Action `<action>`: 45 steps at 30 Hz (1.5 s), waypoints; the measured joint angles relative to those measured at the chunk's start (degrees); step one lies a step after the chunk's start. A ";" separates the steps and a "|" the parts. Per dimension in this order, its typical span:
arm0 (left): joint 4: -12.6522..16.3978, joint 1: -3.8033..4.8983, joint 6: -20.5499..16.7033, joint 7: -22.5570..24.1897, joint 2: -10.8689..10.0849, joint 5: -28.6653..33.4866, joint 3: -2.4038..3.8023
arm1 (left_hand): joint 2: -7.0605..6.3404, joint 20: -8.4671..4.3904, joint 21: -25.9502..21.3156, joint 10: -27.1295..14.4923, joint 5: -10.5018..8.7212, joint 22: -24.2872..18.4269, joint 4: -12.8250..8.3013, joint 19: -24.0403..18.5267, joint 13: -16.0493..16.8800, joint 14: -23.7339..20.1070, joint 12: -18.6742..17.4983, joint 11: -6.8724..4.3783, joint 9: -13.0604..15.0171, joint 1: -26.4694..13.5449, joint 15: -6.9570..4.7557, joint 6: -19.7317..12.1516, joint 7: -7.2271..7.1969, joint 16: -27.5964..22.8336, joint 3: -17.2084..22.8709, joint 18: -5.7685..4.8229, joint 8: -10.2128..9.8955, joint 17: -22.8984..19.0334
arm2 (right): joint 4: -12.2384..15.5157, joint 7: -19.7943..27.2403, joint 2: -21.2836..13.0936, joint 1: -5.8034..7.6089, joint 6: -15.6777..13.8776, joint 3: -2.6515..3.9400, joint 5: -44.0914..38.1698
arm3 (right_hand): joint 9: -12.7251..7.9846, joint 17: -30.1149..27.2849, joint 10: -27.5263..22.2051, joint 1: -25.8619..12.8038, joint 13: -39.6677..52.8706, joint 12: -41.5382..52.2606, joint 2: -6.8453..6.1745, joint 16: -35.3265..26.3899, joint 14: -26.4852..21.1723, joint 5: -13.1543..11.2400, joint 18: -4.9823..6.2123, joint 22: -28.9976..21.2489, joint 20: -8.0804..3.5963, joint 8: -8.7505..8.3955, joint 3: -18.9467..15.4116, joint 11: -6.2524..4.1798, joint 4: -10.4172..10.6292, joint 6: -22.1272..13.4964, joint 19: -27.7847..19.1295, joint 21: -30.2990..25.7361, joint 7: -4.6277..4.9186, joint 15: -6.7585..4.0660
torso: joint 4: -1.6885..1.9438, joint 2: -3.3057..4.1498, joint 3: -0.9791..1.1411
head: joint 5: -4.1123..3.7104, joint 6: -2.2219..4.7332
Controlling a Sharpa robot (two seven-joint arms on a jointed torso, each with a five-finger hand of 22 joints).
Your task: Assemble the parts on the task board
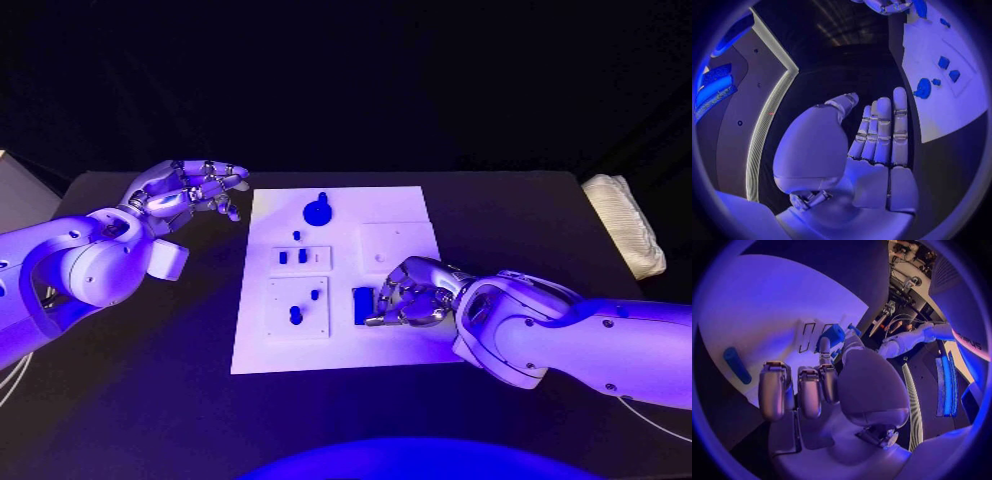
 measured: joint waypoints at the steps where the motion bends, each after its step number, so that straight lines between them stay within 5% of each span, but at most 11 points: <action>1: 0.00 0.00 0.01 -0.01 0.00 0.01 0.00 | 0.00 0.00 0.00 0.00 0.00 0.00 0.00 0.00 0.00 0.00 0.00 0.00 0.00 0.00 0.00 0.00 0.00 0.00 0.00 0.00 0.00 0.00 | -0.08 0.09 0.00 0.00 0.04 0.00 -0.06 | 0.00 0.00 0.00 0.00 0.00 0.00 0.00 0.00 0.00 0.00 0.00 0.00 0.00 0.00 0.04 0.00 0.04 0.01 0.00 0.00 -0.01 0.00 | 0.02 0.00 -0.01 | 0.00 -0.01; 9: -0.02 0.00 0.05 -0.10 0.00 0.18 0.00 | 0.24 0.00 0.00 0.00 0.00 0.00 0.00 0.00 0.00 0.00 0.00 0.00 -0.05 0.24 0.00 0.00 0.00 0.00 0.00 0.00 0.28 -0.01 | -0.66 -0.06 0.42 0.00 0.01 0.00 -0.84 | -0.28 0.00 -0.22 0.59 0.00 0.86 0.73 0.23 0.21 1.36 -0.61 0.02 0.00 0.00 1.00 -0.22 0.06 0.19 0.00 0.26 -0.19 -0.21 | 0.03 0.00 -0.06 | 0.04 -0.05; 12: -0.01 0.00 0.09 -0.17 -0.01 0.22 0.00 | 0.24 0.00 0.00 0.00 0.00 -0.01 0.27 0.00 0.00 0.00 0.00 0.00 -0.05 0.24 0.00 0.00 0.00 0.00 0.07 0.00 0.28 -0.01 | -0.95 -0.15 0.84 0.00 0.01 0.00 -1.08 | -0.34 0.00 -0.22 -0.90 0.00 1.92 2.21 0.23 0.21 2.24 -0.61 0.05 -0.13 0.36 1.38 -0.22 0.13 0.98 -0.13 1.10 -0.53 -0.21 | 0.04 0.03 -0.08 | 0.01 -0.09; 30: -0.03 0.00 0.43 -0.63 -0.07 0.30 -0.01 | 0.47 0.00 -0.22 0.00 0.00 -0.06 0.63 0.00 -0.06 -0.21 0.00 0.00 -0.05 0.01 0.21 0.00 0.00 0.00 0.00 0.00 0.28 -0.02 | -2.22 -0.02 1.81 0.01 0.50 0.01 -2.16 | -0.47 -0.01 -0.22 -0.87 0.00 1.94 2.18 0.22 0.11 2.68 -0.61 0.03 -0.41 0.40 1.54 -0.63 -0.03 0.99 0.00 1.10 -0.55 -0.51 | -0.03 -0.03 -0.03 | 0.36 -0.66; 38: -0.15 0.00 0.58 -0.80 -0.13 0.31 -0.07 | 0.47 0.00 -0.22 0.00 0.00 -0.06 0.63 0.00 -0.05 -0.21 0.00 0.00 -0.05 0.01 0.21 0.00 0.00 0.00 0.00 0.00 0.28 -0.02 | -2.75 0.38 1.81 -0.01 2.95 0.01 -2.23 | -0.68 -0.01 -0.22 -0.35 0.00 1.94 0.44 0.22 0.22 1.83 -0.61 0.02 -0.41 0.40 1.54 -0.63 -0.03 1.16 0.00 1.10 -0.72 -0.62 | -0.03 -0.07 -0.03 | 0.58 -0.79; 45: -0.22 -0.01 0.66 -0.85 -0.15 0.32 -0.21 | 0.47 0.00 -0.22 0.00 0.00 -0.05 0.62 0.00 -0.05 -0.21 0.00 0.00 -0.05 0.01 0.21 0.00 0.00 0.00 0.00 0.01 0.28 -0.02 | -2.90 0.60 1.86 -0.34 4.69 -0.01 -2.62 | -0.74 -0.01 -0.22 -0.05 0.00 1.94 0.14 0.22 0.22 1.83 -0.60 0.02 -0.41 0.40 1.54 -0.62 -0.03 1.16 0.00 1.10 -0.72 -0.62 | -0.02 -0.12 0.01 | 0.80 -0.89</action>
